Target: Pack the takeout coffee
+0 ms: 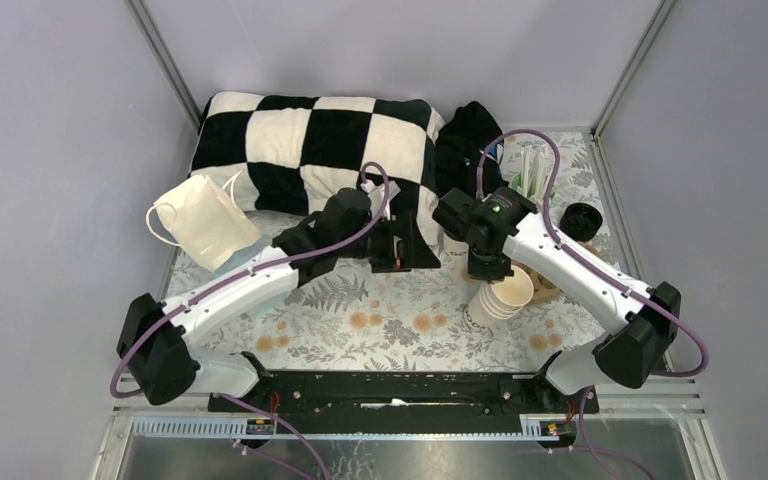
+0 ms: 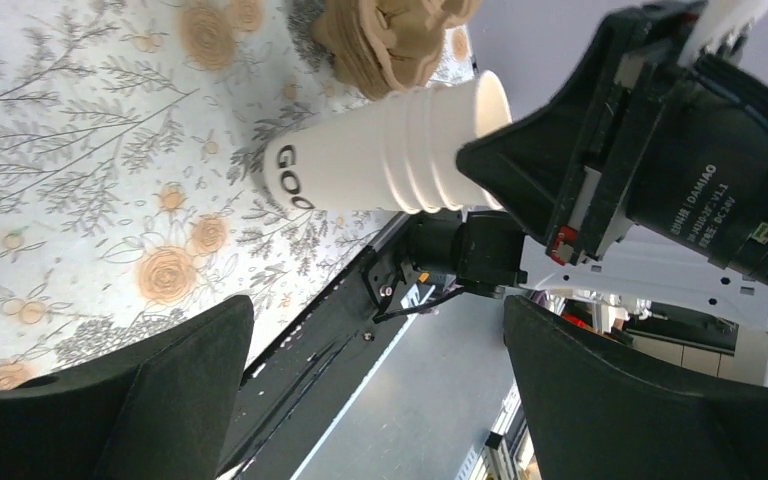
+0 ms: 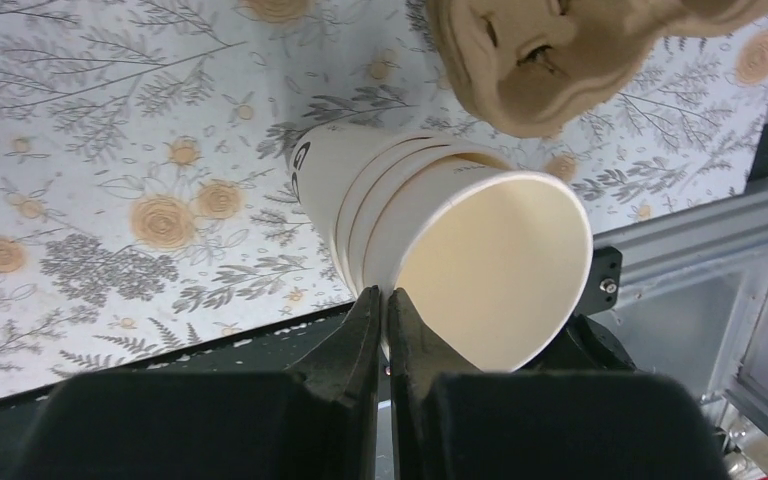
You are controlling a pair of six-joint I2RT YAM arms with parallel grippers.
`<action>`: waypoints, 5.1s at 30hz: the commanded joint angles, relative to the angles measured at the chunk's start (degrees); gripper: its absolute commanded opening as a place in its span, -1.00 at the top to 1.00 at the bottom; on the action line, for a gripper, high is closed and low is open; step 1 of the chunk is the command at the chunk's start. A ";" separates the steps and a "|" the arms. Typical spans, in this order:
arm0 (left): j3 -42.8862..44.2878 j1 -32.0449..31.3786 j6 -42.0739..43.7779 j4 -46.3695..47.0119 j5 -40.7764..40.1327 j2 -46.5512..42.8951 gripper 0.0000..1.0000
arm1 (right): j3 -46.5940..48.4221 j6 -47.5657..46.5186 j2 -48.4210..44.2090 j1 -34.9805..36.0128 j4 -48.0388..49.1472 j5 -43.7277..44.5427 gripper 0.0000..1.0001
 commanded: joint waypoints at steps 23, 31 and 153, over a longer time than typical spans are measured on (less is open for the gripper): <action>6.13 13.50 8.95 -11.78 9.27 -4.86 -0.97 | -13.59 0.68 -16.01 -17.67 -4.52 9.63 1.00; 6.60 14.15 9.61 -12.92 9.61 -5.10 -0.97 | -12.70 -6.41 -17.38 -28.34 -4.41 16.12 1.00; 25.02 10.19 29.08 -33.11 -1.62 -2.11 -0.97 | 22.59 -29.95 31.65 -63.89 30.15 -27.44 0.12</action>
